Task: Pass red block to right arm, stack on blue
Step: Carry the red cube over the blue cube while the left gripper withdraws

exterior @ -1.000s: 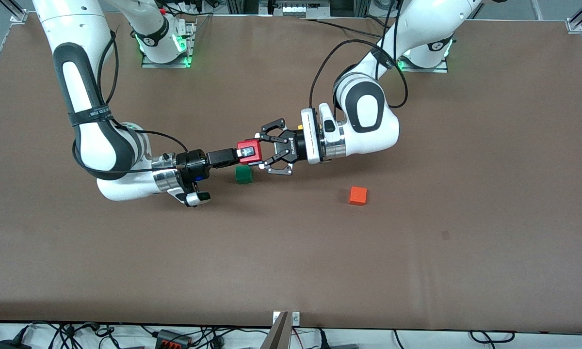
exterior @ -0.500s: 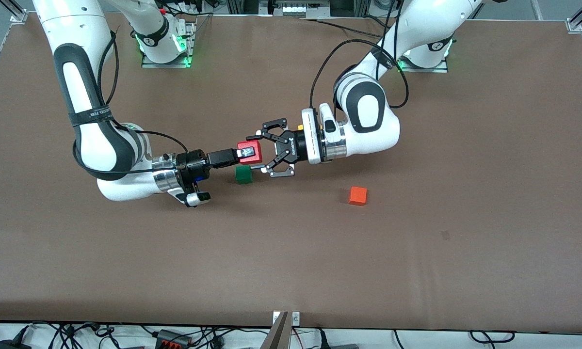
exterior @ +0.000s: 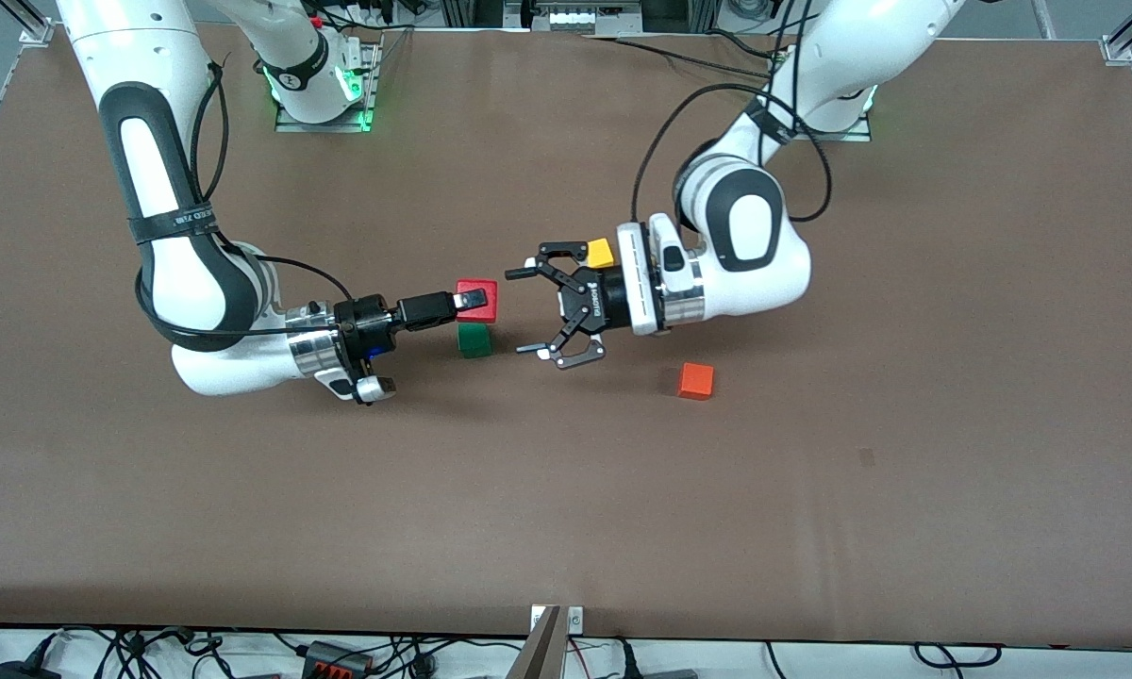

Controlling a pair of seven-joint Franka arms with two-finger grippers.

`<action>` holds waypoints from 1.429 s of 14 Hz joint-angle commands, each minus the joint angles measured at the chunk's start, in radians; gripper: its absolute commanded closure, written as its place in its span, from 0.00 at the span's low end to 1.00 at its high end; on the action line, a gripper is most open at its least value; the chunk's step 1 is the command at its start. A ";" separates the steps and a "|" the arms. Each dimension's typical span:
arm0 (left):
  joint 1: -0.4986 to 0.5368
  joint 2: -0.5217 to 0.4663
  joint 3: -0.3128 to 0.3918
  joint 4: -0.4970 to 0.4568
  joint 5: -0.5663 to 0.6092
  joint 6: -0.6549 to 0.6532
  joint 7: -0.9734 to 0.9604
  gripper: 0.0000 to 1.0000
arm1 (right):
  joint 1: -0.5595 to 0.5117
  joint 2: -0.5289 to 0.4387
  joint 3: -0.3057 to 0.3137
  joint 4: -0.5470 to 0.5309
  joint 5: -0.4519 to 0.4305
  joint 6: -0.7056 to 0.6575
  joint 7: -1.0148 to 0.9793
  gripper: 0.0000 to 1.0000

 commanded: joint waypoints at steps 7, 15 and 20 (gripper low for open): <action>0.095 -0.067 -0.007 0.002 0.655 -0.111 -0.524 0.00 | -0.019 -0.033 -0.089 0.029 -0.561 0.000 0.029 1.00; 0.153 -0.054 0.020 -0.004 1.119 -0.285 -1.024 0.00 | 0.011 -0.045 -0.122 0.062 -1.336 0.100 0.066 1.00; 0.214 -0.052 0.034 0.005 1.508 -0.371 -1.314 0.00 | 0.010 -0.064 -0.130 0.005 -1.389 0.172 0.246 1.00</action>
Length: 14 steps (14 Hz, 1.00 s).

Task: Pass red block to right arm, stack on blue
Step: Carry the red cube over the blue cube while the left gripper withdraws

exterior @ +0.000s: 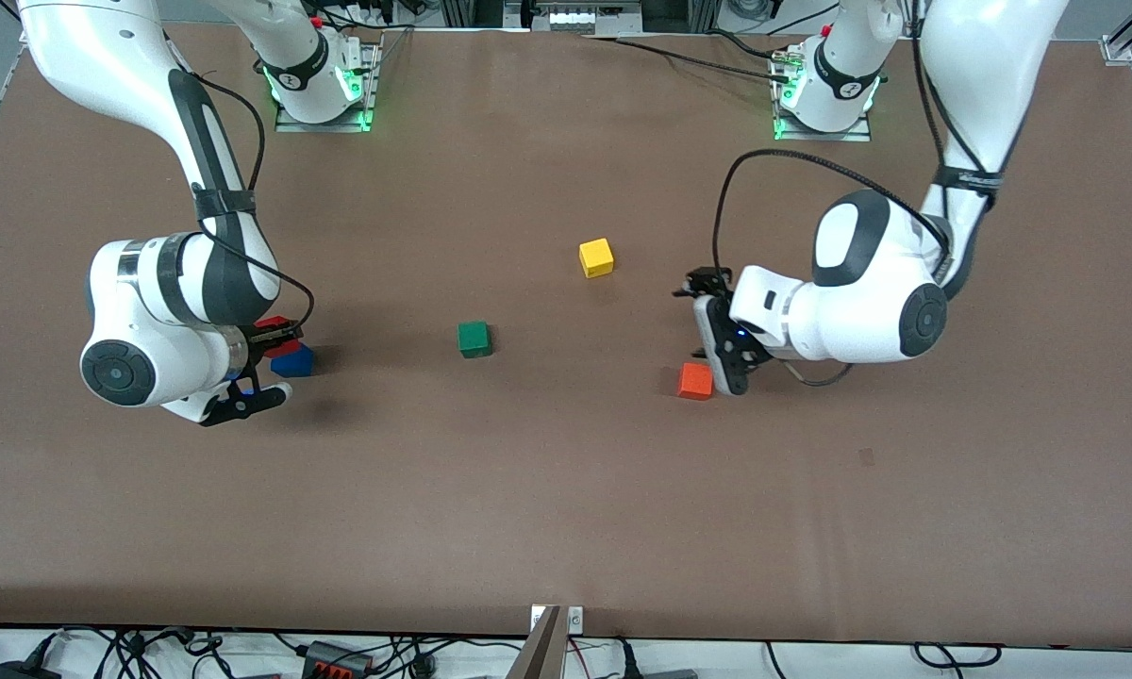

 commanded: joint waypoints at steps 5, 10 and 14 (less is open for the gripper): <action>0.011 -0.008 0.009 0.082 0.496 -0.321 -0.538 0.00 | 0.008 -0.097 -0.016 -0.228 -0.045 0.281 0.194 1.00; 0.062 -0.017 0.028 0.274 0.525 -0.570 -0.696 0.00 | 0.011 -0.119 -0.015 -0.282 -0.045 0.342 0.254 1.00; 0.067 -0.118 0.119 0.308 0.513 -0.586 -0.693 0.00 | 0.011 -0.113 -0.013 -0.307 -0.045 0.339 0.249 1.00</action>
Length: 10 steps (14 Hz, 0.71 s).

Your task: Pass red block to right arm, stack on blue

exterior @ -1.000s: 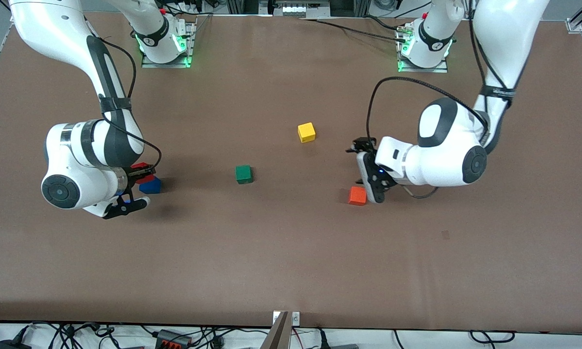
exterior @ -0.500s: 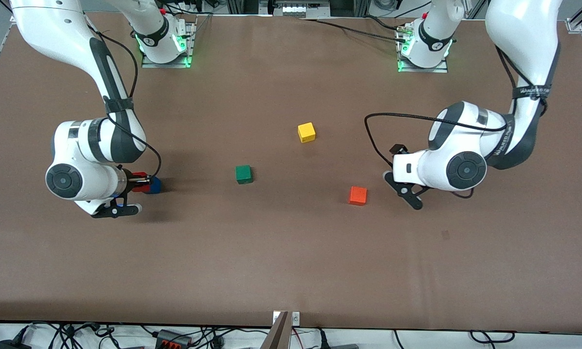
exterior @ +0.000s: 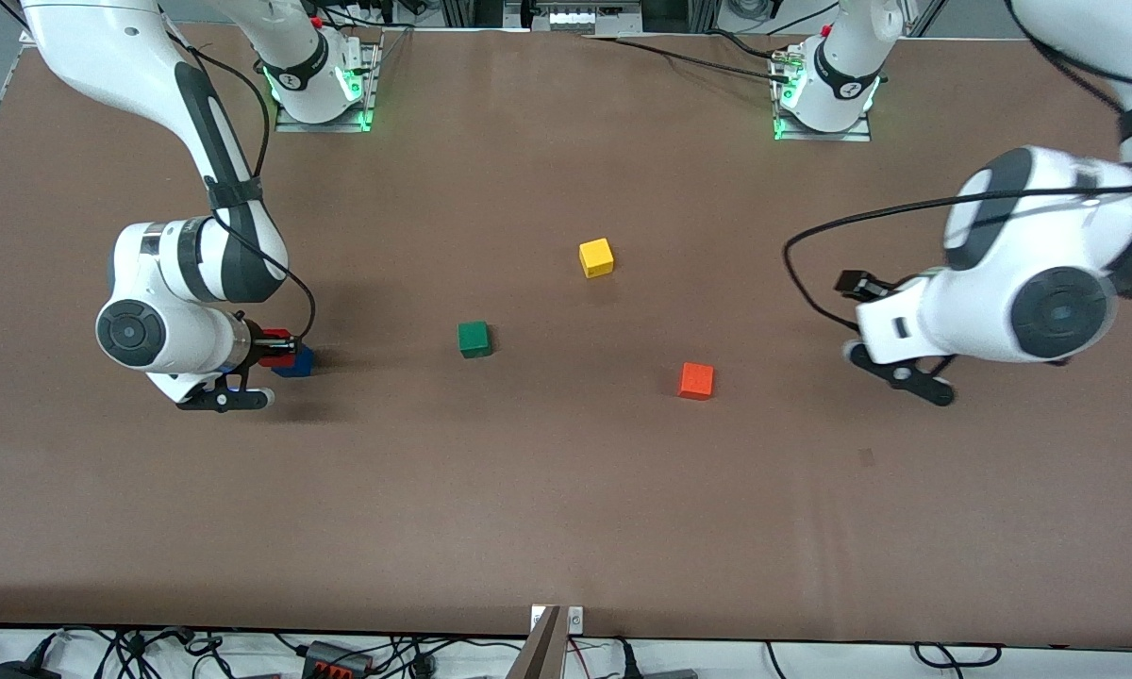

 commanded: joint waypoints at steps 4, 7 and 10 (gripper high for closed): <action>-0.108 -0.294 0.271 -0.207 -0.061 0.154 -0.041 0.00 | 0.005 -0.014 0.001 -0.042 -0.018 0.010 0.002 1.00; -0.120 -0.471 0.304 -0.405 -0.084 0.313 -0.062 0.00 | 0.004 -0.005 0.001 -0.036 -0.018 0.015 0.002 1.00; -0.118 -0.504 0.304 -0.436 -0.084 0.403 -0.051 0.00 | -0.002 0.005 0.001 -0.032 -0.020 0.023 0.002 1.00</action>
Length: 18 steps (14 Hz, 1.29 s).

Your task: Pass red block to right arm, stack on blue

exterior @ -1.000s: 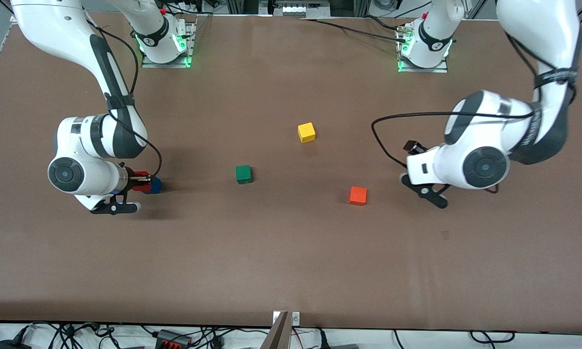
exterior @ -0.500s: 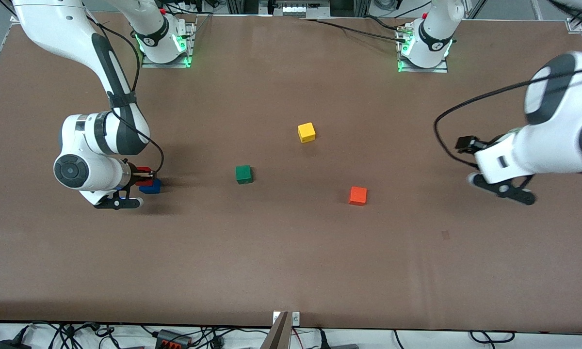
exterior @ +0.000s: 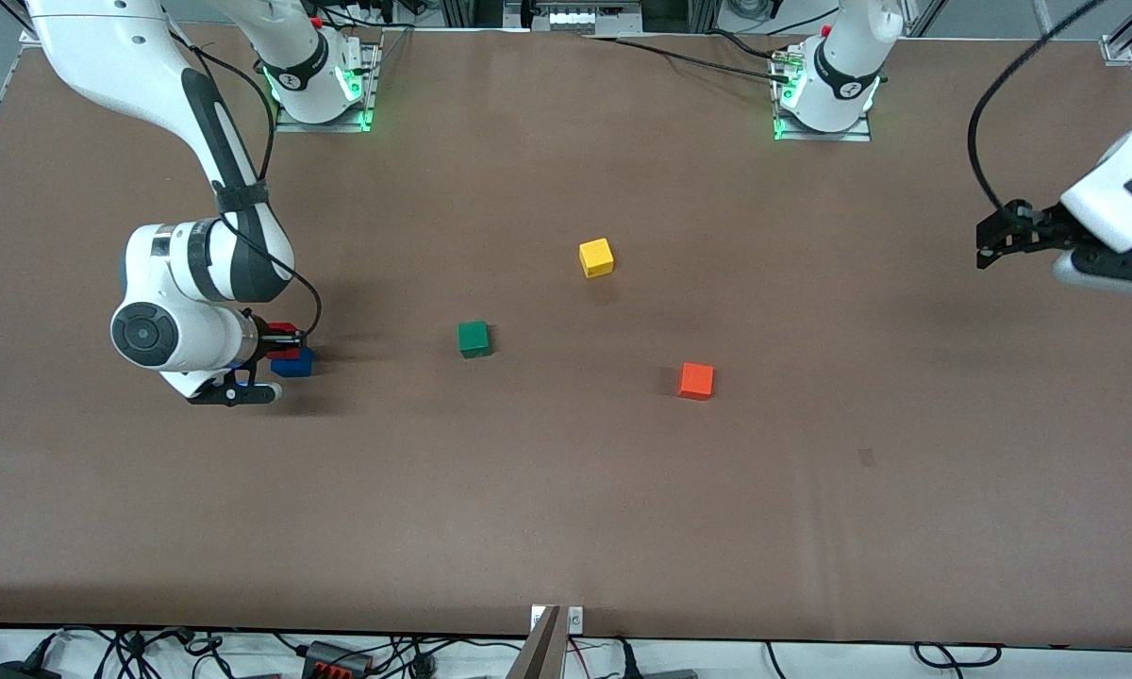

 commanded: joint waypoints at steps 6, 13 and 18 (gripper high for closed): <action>-0.010 -0.041 0.009 -0.047 -0.026 -0.050 -0.018 0.00 | -0.005 -0.002 0.000 -0.004 -0.019 0.028 0.000 1.00; -0.009 -0.038 0.007 -0.020 -0.081 -0.103 -0.033 0.00 | -0.005 0.020 0.000 0.016 -0.017 0.034 0.001 1.00; -0.010 -0.029 0.007 -0.007 -0.081 -0.109 -0.053 0.00 | -0.005 0.027 0.000 0.021 -0.008 0.037 0.003 0.95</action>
